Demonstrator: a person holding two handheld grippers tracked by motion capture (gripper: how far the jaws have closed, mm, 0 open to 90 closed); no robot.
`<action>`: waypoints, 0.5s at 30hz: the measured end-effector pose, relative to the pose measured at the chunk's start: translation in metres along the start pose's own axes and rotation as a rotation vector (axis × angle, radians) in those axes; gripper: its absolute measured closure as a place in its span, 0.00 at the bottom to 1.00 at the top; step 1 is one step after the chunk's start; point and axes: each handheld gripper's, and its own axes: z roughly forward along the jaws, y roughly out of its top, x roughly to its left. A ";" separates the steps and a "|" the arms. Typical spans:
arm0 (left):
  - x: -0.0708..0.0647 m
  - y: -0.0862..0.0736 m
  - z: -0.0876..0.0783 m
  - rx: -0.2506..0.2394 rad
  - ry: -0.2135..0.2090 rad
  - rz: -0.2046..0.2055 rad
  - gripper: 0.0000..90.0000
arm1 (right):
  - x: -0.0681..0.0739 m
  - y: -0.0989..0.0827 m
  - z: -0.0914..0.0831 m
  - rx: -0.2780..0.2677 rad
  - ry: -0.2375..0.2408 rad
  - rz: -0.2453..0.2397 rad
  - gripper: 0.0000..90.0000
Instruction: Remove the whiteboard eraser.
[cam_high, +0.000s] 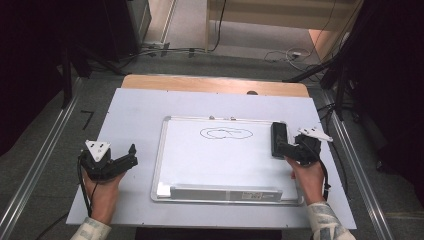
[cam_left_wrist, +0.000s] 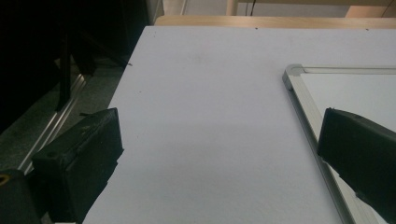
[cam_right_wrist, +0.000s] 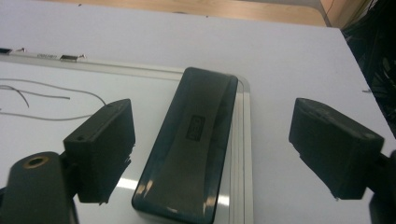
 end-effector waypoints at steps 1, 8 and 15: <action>-0.001 0.000 0.000 0.002 -0.001 0.001 0.01 | 0.001 0.003 0.003 -0.006 -0.005 0.005 0.17; 0.000 0.000 0.001 0.001 0.000 0.002 0.01 | 0.005 0.011 0.021 0.031 0.010 0.009 0.22; 0.001 -0.001 0.002 0.002 -0.002 0.001 0.01 | 0.003 0.019 0.035 0.021 -0.018 0.025 0.24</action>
